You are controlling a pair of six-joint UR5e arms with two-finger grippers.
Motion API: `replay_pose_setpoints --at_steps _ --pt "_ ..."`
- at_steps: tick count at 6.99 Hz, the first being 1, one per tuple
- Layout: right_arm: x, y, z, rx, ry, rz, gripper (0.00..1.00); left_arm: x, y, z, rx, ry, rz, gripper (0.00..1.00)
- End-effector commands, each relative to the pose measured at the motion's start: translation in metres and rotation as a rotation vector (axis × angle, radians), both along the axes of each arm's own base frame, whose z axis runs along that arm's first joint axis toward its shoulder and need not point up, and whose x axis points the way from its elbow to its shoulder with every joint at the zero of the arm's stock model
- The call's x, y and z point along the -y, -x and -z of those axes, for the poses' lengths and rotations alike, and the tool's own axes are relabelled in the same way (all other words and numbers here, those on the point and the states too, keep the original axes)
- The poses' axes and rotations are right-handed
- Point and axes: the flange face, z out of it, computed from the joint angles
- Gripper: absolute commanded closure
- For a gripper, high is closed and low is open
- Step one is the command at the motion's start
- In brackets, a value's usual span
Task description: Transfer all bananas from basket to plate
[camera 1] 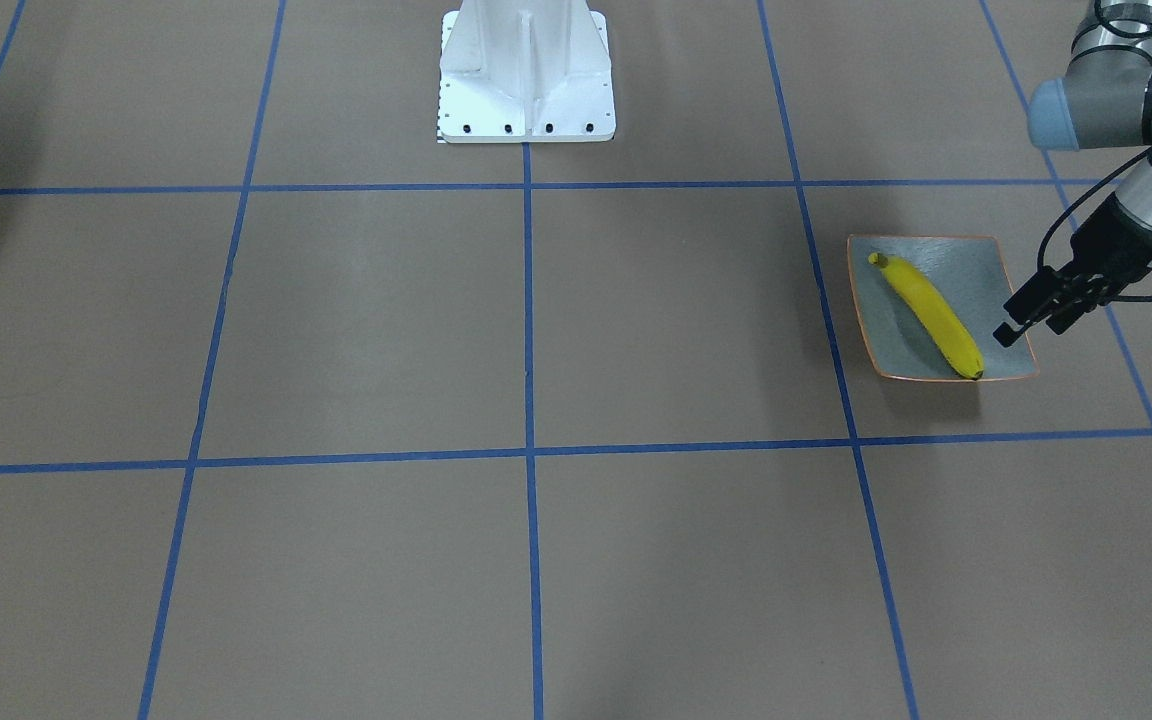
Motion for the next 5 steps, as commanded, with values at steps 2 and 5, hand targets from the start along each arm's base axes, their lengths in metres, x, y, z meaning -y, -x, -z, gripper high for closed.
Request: replay_pose_setpoints --at_steps 2,5 --pt "0.017 0.001 0.092 -0.004 0.086 -0.014 1.00 0.000 0.000 -0.001 0.001 0.000 -0.001 0.00" --pt "0.051 0.021 0.160 0.091 0.142 -0.085 1.00 0.013 -0.008 0.014 -0.018 -0.018 -0.001 0.00"
